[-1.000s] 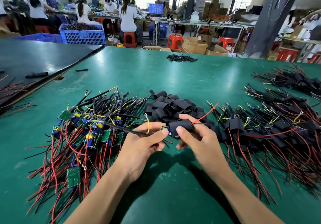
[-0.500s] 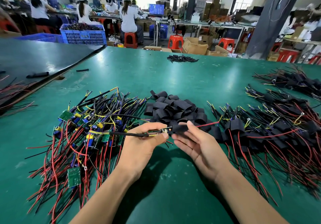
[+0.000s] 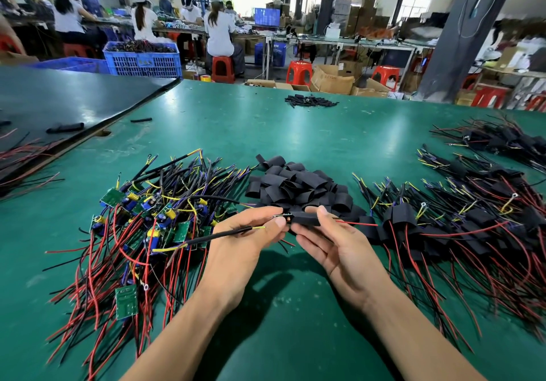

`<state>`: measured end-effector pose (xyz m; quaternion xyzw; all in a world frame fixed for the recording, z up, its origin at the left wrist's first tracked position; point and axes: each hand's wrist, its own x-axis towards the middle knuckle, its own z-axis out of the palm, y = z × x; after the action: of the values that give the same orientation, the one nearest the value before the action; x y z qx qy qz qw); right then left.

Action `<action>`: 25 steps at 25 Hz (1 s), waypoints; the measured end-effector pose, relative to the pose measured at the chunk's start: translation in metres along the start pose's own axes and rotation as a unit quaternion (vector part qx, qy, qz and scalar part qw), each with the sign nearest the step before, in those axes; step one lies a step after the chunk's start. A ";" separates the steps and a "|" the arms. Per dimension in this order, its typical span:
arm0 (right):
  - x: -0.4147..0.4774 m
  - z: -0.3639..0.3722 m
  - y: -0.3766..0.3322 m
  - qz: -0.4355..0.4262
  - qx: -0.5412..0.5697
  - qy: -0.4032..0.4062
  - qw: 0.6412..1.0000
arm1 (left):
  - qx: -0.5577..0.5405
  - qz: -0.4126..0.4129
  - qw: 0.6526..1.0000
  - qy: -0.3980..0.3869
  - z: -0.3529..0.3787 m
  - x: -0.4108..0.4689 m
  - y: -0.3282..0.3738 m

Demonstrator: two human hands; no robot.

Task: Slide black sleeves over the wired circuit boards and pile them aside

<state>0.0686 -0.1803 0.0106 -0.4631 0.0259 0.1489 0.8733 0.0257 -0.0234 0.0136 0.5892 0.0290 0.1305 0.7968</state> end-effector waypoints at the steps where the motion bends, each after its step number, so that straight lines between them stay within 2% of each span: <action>1: 0.000 0.000 0.001 -0.002 -0.003 -0.004 1.000 | -0.006 0.003 1.000 0.007 0.000 0.000 0.000; 7: 0.001 -0.002 0.001 -0.009 -0.008 -0.021 1.000 | 0.033 0.003 0.999 0.012 -0.002 0.001 0.000; 15: 0.000 -0.004 0.007 -0.081 -0.080 -0.020 0.993 | 0.042 -0.012 0.999 0.029 -0.003 0.003 0.000; 21: -0.002 -0.006 0.006 -0.163 -0.204 0.032 0.965 | 0.097 -0.028 0.995 0.023 -0.001 0.001 -0.006; 25: -0.003 -0.004 0.008 -0.170 -0.233 0.031 0.957 | 0.046 -0.059 0.996 0.046 0.000 0.003 -0.005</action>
<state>0.0639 -0.1802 0.0024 -0.6560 -0.0620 -0.0141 0.7521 0.0291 -0.0242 0.0097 0.6160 0.1064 0.1093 0.7729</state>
